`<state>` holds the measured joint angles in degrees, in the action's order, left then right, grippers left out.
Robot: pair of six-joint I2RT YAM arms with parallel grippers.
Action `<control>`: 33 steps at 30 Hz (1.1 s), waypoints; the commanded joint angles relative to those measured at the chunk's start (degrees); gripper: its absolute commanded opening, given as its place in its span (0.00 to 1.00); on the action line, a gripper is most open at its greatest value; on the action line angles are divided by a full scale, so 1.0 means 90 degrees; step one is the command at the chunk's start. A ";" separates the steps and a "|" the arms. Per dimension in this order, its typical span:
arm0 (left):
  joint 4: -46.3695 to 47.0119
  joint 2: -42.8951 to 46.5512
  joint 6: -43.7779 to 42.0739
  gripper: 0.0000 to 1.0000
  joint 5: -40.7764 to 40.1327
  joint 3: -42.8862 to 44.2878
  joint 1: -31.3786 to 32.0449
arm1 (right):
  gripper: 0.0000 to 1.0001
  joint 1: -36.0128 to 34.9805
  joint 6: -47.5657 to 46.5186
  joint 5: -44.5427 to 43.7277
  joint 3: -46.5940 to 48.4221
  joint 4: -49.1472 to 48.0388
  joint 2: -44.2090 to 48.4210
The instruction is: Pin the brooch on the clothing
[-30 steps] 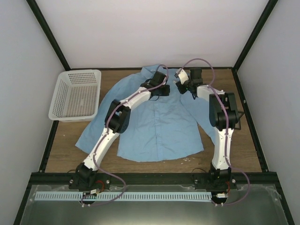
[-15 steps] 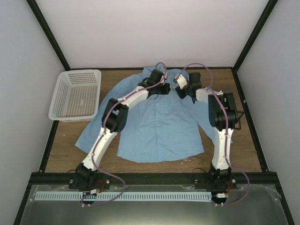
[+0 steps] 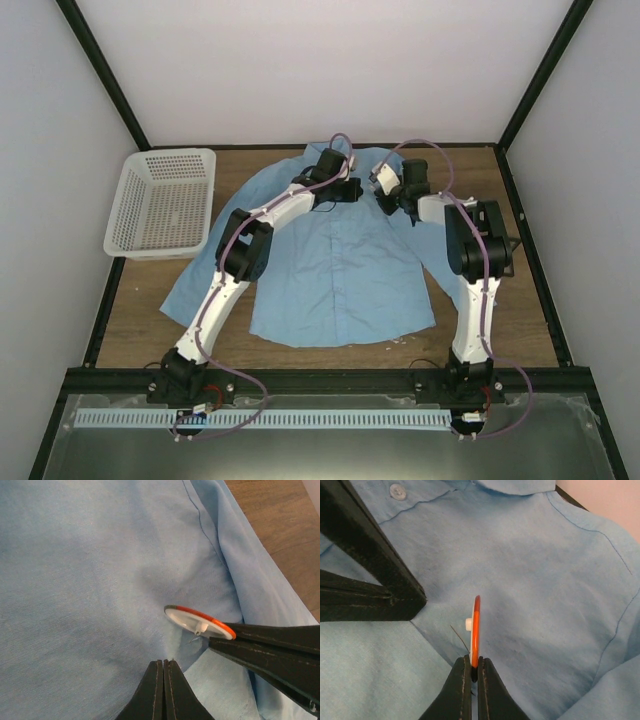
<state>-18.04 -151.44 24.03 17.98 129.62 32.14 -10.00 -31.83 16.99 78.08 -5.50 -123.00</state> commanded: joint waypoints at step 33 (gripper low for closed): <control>0.0479 0.0223 0.0151 0.00 0.0582 -0.0229 0.0003 | 0.01 -0.0401 0.0182 0.0263 0.0512 0.0157 -0.0156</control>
<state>-15.88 -151.44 24.32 20.71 128.38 31.86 -12.91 -34.52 14.87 79.26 -4.82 -123.61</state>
